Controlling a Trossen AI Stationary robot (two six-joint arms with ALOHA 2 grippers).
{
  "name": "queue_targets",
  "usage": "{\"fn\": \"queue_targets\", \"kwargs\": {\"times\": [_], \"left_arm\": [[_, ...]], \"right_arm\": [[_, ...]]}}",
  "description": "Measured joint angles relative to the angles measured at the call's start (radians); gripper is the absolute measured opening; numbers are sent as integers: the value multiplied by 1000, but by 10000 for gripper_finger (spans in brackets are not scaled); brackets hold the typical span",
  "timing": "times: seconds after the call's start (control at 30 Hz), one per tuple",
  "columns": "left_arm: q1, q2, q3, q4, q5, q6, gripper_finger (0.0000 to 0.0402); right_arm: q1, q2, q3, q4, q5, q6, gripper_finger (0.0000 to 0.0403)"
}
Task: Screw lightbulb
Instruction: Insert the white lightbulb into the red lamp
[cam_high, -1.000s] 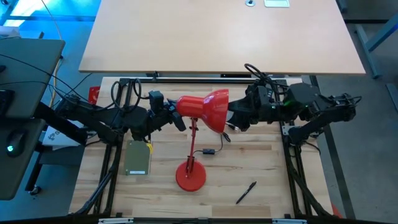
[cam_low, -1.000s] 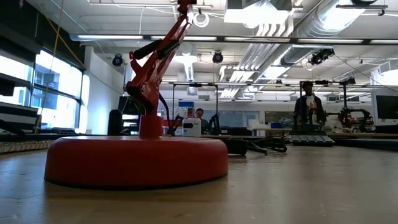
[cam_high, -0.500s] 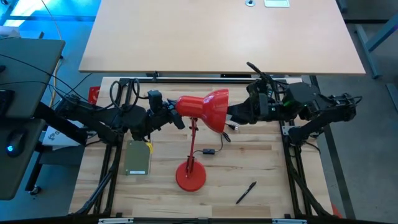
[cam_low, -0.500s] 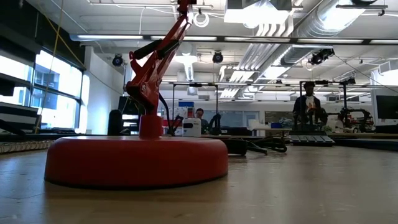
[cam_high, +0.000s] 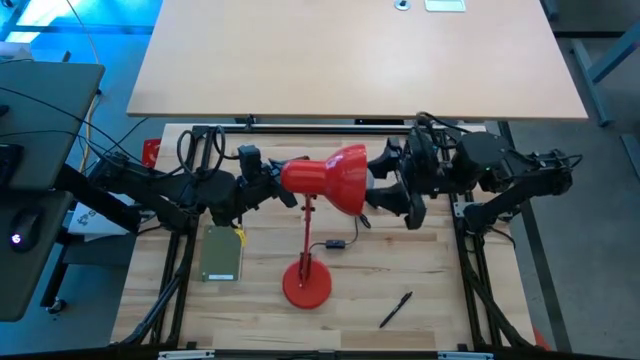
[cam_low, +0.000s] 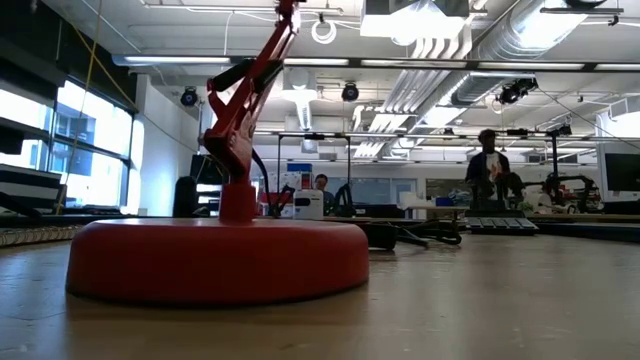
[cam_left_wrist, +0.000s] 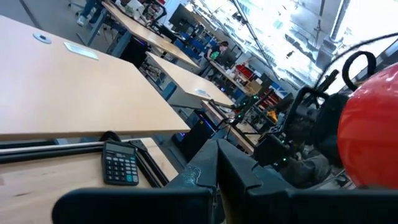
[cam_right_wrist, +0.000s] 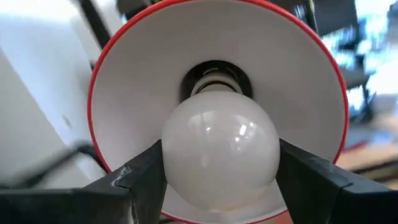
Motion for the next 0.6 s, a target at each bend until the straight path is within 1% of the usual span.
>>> {"fn": "queue_targets", "kwargs": {"times": [0.23, 0.33, 0.6], "left_arm": [[-1, 0, 0, 0, 1, -7, 0], [-1, 0, 0, 0, 1, -7, 0], [0, 0, 0, -1, -7, -7, 0]], "right_arm": [[0, 0, 0, 1, 1, -468, 250], [0, 0, 0, 2, 3, -703, 250], [1, -1, 0, 9, 62, -1472, 250]]}}
